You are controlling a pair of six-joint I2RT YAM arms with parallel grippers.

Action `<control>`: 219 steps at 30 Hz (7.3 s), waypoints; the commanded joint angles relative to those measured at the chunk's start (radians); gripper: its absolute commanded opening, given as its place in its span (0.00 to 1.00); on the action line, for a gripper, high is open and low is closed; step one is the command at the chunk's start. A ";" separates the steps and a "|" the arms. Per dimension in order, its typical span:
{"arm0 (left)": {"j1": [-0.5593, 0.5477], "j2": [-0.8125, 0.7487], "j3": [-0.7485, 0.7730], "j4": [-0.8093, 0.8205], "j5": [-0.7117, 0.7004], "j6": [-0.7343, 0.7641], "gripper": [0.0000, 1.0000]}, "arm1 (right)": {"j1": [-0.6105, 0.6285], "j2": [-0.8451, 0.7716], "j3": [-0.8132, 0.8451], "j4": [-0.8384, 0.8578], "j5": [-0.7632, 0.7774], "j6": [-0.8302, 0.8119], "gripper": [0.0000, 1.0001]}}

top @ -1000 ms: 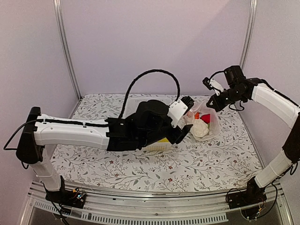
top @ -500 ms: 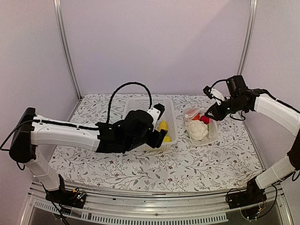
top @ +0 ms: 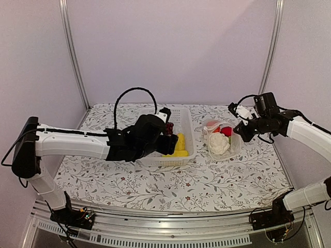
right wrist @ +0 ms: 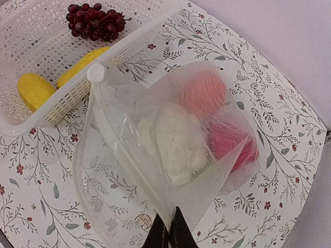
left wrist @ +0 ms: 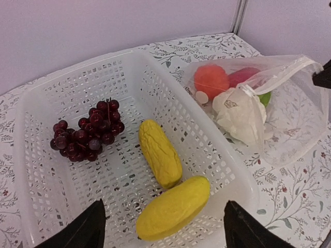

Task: Place the food in the zip-top bag and seal the zipper
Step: Pick up the fake fruit from the bin, then place the fake fruit in the zipper food storage bag.

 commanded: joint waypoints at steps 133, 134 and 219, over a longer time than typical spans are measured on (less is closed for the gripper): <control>-0.029 -0.014 0.244 -0.170 0.506 0.304 0.28 | -0.009 -0.014 0.242 -0.257 -0.194 0.034 0.00; -0.046 -0.011 0.245 -0.131 0.532 0.312 0.25 | -0.009 -0.014 0.254 -0.274 -0.203 0.037 0.00; -0.289 0.381 0.584 -0.284 0.527 0.647 0.66 | -0.059 0.025 0.374 -0.415 -0.402 0.132 0.00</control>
